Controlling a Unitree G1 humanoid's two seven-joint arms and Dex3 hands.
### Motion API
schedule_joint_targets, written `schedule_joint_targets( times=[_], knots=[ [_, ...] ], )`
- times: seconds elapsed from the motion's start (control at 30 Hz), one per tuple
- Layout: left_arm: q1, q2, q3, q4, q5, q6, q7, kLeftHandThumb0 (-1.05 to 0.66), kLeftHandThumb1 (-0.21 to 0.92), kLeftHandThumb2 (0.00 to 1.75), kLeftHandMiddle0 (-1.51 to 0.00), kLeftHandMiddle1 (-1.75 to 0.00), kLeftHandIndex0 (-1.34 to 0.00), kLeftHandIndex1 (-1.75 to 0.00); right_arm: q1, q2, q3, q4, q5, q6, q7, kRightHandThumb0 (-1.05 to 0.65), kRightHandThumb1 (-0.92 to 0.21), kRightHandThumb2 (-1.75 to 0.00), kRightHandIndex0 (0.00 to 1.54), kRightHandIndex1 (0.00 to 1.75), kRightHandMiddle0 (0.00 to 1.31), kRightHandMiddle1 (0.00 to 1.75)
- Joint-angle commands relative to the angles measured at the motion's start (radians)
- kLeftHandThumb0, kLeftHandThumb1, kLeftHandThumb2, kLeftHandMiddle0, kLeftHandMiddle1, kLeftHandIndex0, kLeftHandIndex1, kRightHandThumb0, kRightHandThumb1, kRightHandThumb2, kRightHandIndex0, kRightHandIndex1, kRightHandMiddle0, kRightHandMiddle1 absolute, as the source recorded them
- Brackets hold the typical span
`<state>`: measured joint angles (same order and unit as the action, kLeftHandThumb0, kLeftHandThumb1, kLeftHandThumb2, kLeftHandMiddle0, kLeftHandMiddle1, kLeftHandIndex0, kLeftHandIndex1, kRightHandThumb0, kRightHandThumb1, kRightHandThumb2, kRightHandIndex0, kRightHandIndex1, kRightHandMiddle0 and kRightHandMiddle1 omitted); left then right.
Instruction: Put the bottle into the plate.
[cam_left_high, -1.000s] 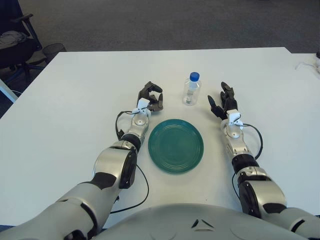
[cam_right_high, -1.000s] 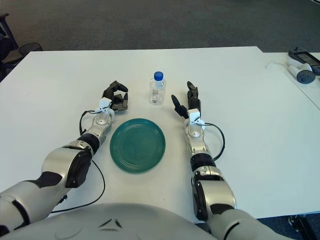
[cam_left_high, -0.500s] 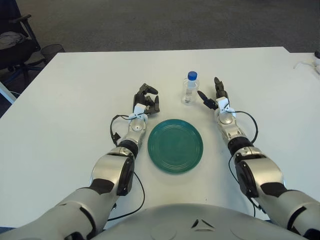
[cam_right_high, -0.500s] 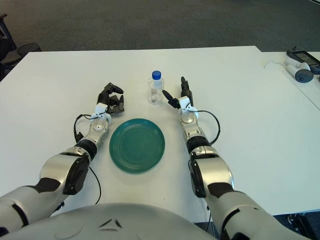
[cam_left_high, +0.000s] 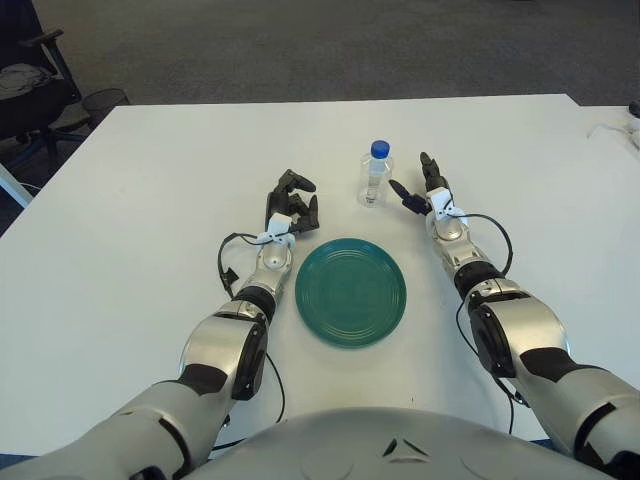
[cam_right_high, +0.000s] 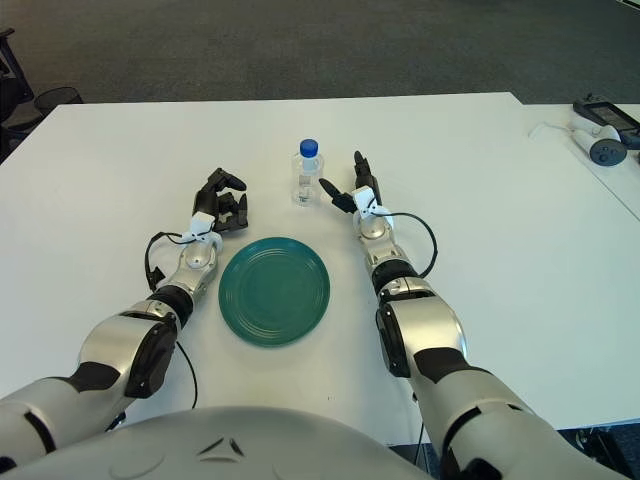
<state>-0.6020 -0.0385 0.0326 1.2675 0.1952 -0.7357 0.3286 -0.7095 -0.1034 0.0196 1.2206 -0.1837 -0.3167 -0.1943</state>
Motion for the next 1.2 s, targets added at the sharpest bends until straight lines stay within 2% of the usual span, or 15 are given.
schedule_joint_targets(
  times=[0.0,0.23,0.33,0.43,0.7,0.9,1.0,1.17],
  knots=[
    [0.044,0.016,-0.010,0.034,0.013,0.058,0.011,-0.47,0.34,1.29,-1.12,-1.75,-0.59,-1.75,0.071,0.006,0.015,0.017,-0.007,0.014,0.043,-1.05,-0.92,-0.38,0.01,0.00,0.00,0.00],
    [0.040,0.013,-0.018,0.033,0.020,0.061,0.035,-0.47,0.33,1.29,-1.12,-1.75,-0.60,-1.75,0.148,-0.019,0.025,-0.032,0.000,-0.024,0.078,-1.05,-0.92,-0.37,0.01,0.00,0.00,0.00],
    [0.036,0.013,-0.024,0.033,0.023,0.068,0.039,-0.47,0.34,1.28,-1.11,-1.75,-0.59,-1.75,0.226,-0.062,0.007,-0.033,0.017,-0.072,0.110,-1.05,-0.92,-0.36,0.01,0.00,0.00,0.00],
    [0.036,0.012,-0.027,0.032,0.023,0.074,0.039,-0.47,0.35,1.27,-1.11,-1.75,-0.59,-1.75,0.268,-0.086,-0.013,-0.016,0.034,-0.099,0.126,-1.05,-0.92,-0.36,0.01,0.00,0.00,0.00],
    [0.036,0.008,-0.021,0.032,0.006,0.078,0.012,-0.46,0.35,1.26,-1.11,-1.75,-0.58,-1.75,0.309,-0.095,-0.091,-0.021,0.118,-0.090,0.160,-1.02,-0.92,-0.36,0.02,0.01,0.01,0.01],
    [0.034,0.013,-0.023,0.033,0.008,0.086,0.010,-0.46,0.36,1.26,-1.10,-1.75,-0.58,-1.75,0.387,-0.097,-0.147,-0.067,0.189,-0.110,0.212,-0.97,-0.92,-0.32,0.04,0.01,0.02,0.02],
    [0.033,0.014,-0.020,0.033,0.005,0.089,0.006,-0.46,0.36,1.26,-1.09,-1.75,-0.58,-1.75,0.394,-0.090,-0.152,-0.071,0.195,-0.111,0.215,-0.95,-0.92,-0.28,0.05,0.01,0.01,0.08],
    [0.028,0.015,-0.020,0.036,0.007,0.099,0.005,-0.46,0.36,1.26,-1.08,-1.75,-0.58,-1.75,0.388,-0.069,-0.120,-0.068,0.169,-0.141,0.232,-0.92,-0.92,-0.22,0.05,0.00,0.00,0.10]
  ],
)
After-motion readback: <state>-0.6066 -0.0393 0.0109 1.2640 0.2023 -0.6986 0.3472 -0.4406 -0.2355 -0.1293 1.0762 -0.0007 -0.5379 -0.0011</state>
